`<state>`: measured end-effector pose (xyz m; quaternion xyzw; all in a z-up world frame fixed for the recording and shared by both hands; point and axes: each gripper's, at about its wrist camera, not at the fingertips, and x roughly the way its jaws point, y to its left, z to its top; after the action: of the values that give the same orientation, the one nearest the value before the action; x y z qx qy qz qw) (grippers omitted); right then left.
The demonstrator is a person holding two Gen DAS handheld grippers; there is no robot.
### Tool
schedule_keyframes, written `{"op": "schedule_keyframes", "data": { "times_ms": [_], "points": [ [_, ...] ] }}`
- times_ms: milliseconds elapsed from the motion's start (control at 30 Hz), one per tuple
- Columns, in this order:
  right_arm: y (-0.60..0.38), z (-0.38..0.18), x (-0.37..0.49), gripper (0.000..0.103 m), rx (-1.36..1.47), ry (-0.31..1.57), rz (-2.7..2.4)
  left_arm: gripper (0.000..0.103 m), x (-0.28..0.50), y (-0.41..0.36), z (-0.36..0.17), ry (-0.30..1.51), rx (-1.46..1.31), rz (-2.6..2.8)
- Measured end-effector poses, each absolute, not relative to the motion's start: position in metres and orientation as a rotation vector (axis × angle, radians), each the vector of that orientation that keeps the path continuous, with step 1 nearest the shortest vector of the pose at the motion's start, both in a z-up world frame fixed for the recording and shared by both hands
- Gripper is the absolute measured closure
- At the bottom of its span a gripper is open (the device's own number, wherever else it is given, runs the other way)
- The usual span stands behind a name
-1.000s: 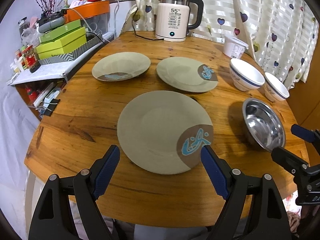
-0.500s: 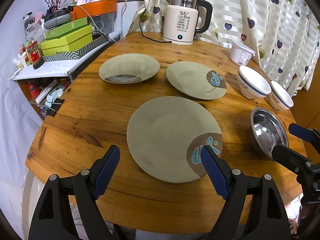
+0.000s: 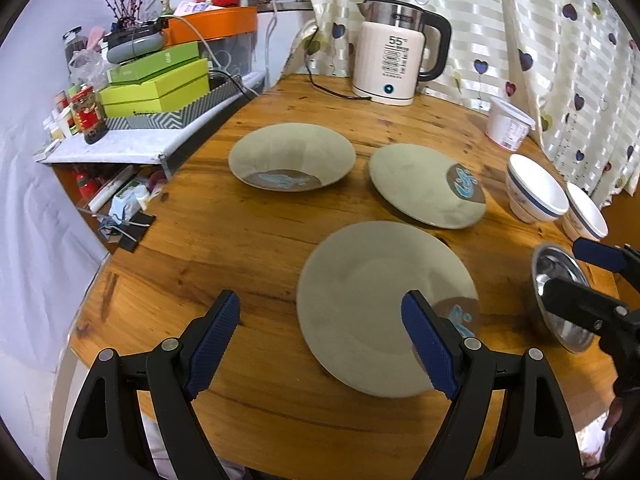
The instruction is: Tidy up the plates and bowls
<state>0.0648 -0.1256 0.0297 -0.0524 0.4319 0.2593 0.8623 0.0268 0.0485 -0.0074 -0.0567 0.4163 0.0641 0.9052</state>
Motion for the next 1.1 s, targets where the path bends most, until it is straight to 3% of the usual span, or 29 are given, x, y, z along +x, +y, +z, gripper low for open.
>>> {"op": "schedule_keyframes", "data": {
  "times_ms": [600,700,767,800,900,1100],
  "points": [
    [-0.07,0.04,0.157,0.0,-0.128,0.975,0.627,0.02,0.078,0.123,-0.004,0.827,-0.192,0.251],
    [-0.058,0.035,0.184,0.01,-0.116,1.021,0.627,0.02,0.093,0.137,-0.005,0.824,-0.225,0.246],
    [-0.049,0.031,0.199,0.026,-0.125,1.039,0.624,0.026,0.103,0.144,-0.006,0.827,-0.239,0.244],
    [-0.045,0.028,0.208,0.029,-0.131,1.049,0.627,0.027,0.108,0.147,-0.007,0.828,-0.243,0.242],
    [-0.033,0.016,0.227,0.031,-0.118,1.09,0.636,0.035,0.124,0.154,-0.013,0.855,-0.275,0.218],
    [-0.011,-0.006,0.259,0.039,-0.082,1.15,0.663,0.035,0.149,0.167,-0.029,0.896,-0.331,0.196]
  ]
}}
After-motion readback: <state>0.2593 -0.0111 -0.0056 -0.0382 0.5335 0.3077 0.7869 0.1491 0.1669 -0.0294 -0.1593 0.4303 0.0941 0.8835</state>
